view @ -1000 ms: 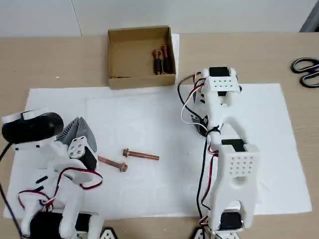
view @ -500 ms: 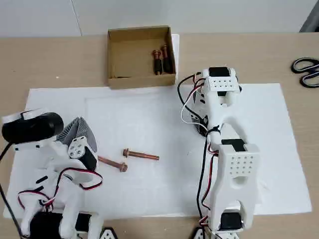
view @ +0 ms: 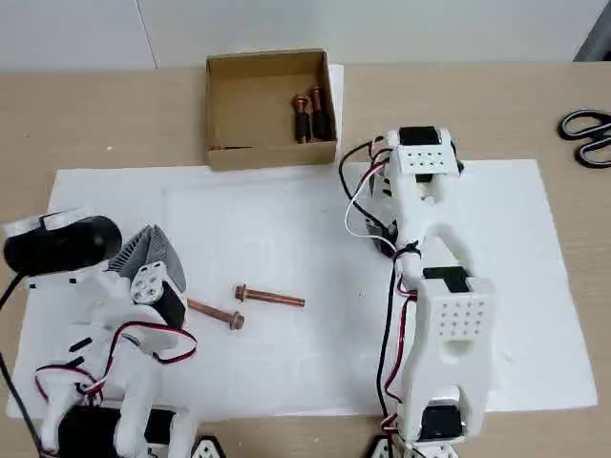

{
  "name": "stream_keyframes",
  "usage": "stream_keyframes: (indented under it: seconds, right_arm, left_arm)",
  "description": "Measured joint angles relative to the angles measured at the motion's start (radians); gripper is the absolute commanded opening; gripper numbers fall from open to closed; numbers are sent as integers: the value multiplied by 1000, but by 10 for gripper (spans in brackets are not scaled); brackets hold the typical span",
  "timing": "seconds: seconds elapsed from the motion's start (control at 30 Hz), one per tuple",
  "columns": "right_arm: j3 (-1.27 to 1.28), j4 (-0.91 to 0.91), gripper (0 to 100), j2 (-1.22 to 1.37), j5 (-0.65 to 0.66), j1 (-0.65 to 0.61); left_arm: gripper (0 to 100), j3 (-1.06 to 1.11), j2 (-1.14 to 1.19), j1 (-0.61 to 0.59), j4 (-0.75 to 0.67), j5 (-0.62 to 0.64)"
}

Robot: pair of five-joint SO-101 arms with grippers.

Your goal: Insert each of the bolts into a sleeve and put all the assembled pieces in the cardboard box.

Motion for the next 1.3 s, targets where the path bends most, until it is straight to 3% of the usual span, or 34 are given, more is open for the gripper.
stream_keyframes:
  seconds: [0.33,0.57,0.73,0.97,1.23,1.3]
  right_arm:
    - [0,-2,3,-282,55,-95]
    - [9,0,3,-393,55,-72]
    - [153,2,3,-508,55,-15]
    - [462,0,3,-692,55,72]
    - [683,0,3,-887,55,115]
    - [726,0,3,-921,55,118]
  left_arm:
    - [6,-21,15,9,-37,89]
    - [6,-244,321,21,-23,192]
    - [6,-548,701,20,137,229]
    - [6,-1049,1232,20,560,238]
    - [6,-1155,1347,84,603,249]
    - [6,-1146,1369,121,603,302]
